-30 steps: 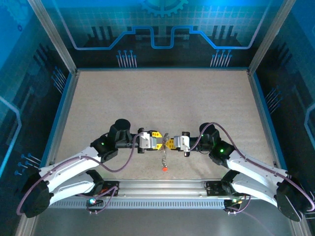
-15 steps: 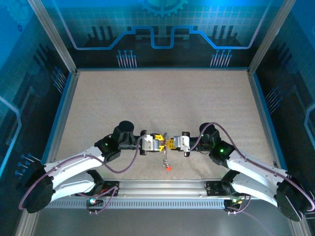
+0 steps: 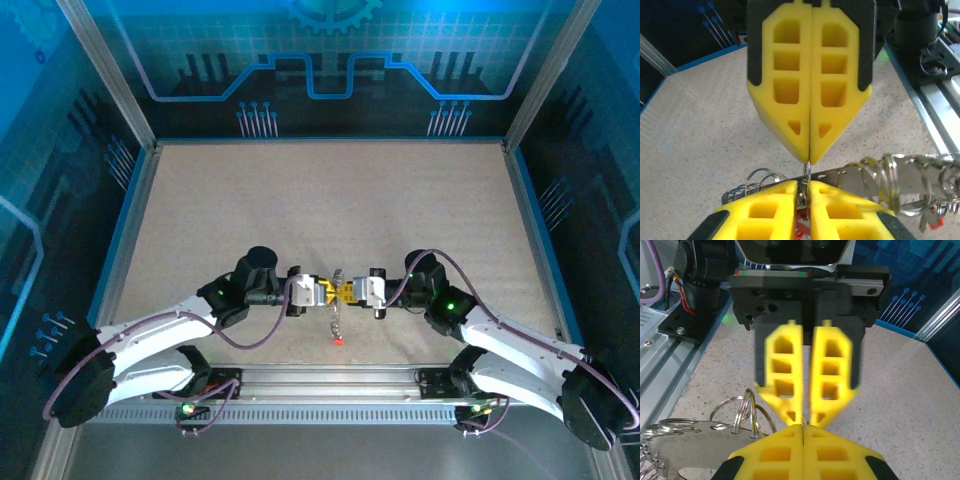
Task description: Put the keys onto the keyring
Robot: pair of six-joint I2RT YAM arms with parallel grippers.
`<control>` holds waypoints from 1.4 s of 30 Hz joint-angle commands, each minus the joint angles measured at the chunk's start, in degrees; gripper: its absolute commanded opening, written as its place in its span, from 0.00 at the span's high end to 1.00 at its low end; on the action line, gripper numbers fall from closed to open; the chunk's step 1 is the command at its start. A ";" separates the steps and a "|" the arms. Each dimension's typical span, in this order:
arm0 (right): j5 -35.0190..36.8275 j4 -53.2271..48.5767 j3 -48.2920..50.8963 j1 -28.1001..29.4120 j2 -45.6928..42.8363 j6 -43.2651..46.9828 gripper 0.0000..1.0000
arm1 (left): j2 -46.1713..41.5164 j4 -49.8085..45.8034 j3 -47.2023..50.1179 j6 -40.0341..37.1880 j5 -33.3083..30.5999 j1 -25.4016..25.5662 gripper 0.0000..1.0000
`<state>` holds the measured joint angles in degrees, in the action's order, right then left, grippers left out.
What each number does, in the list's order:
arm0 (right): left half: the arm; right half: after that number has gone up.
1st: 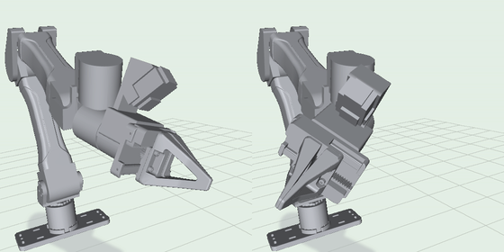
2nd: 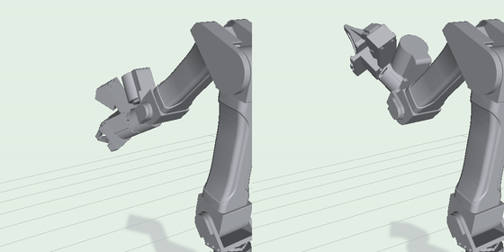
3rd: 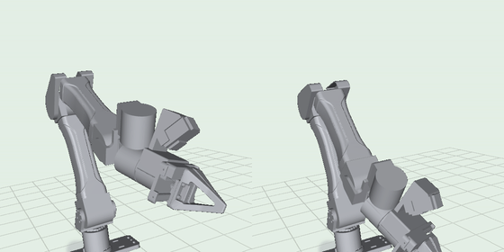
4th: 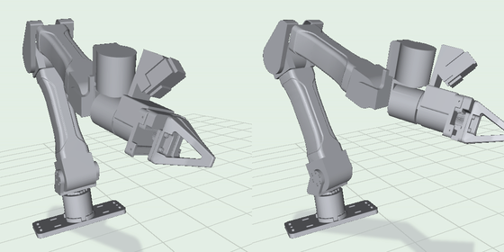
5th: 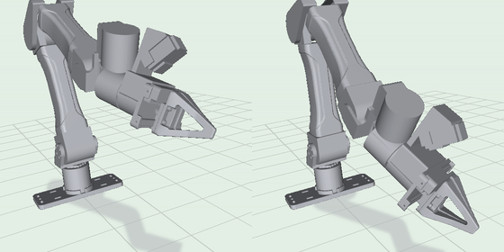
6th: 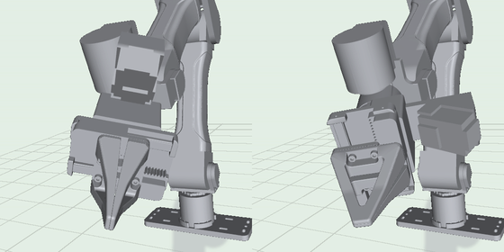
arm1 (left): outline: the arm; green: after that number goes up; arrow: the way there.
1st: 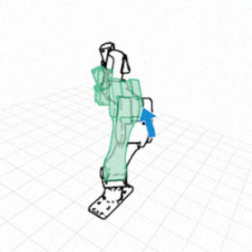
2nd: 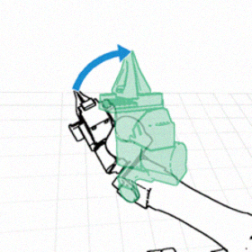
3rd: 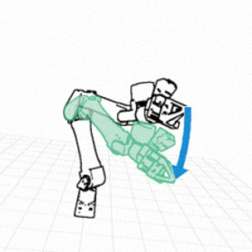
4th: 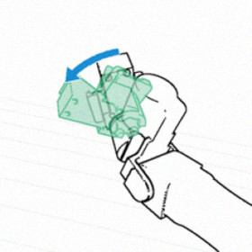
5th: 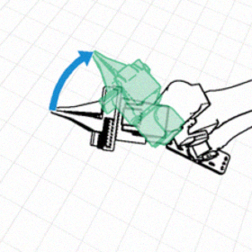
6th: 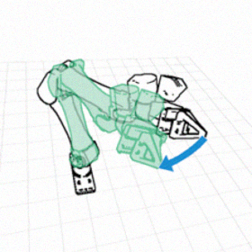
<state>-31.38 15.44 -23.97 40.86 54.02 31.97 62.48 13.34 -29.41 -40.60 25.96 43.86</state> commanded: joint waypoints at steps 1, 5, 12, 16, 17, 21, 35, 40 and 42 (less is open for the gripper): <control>-0.10 0.48 -1.40 0.45 0.34 0.70 1.00 | -0.05 -0.06 -1.14 -0.55 -0.95 0.38 1.00; 2.28 -4.75 -2.75 0.49 0.23 0.99 0.96 | -1.33 -6.41 -4.05 -3.69 -4.03 0.69 1.00; 6.16 -10.25 -4.74 0.45 0.83 0.37 0.79 | -1.12 -24.14 -12.53 -9.22 -8.06 1.51 1.00; 5.19 -9.29 -5.72 0.68 3.24 -1.02 0.79 | 0.51 -30.56 -16.31 -11.71 -9.61 2.29 1.00; 5.12 -8.48 -5.70 0.85 3.90 -1.27 0.80 | 0.93 -31.76 -17.00 -12.59 -10.22 2.67 1.00; 4.82 -5.42 -6.08 1.62 5.94 -2.30 0.80 | 2.16 -32.77 -18.55 -13.37 -11.01 3.46 1.00; 6.32 -2.26 -3.72 2.66 5.02 -3.40 0.95 | 3.46 -32.97 -21.36 -10.23 -10.72 3.72 1.00; 6.77 -0.88 -3.53 2.90 5.87 -4.48 1.00 | 2.59 -33.02 -21.20 -9.10 -10.18 3.69 1.00; 6.60 2.94 -2.18 2.86 5.04 -5.62 1.00 | 1.23 -32.64 -19.82 -9.30 -9.24 3.63 0.90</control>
<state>-25.28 12.99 -27.66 43.11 59.64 28.40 66.00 -20.21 -48.40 -50.92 14.17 47.09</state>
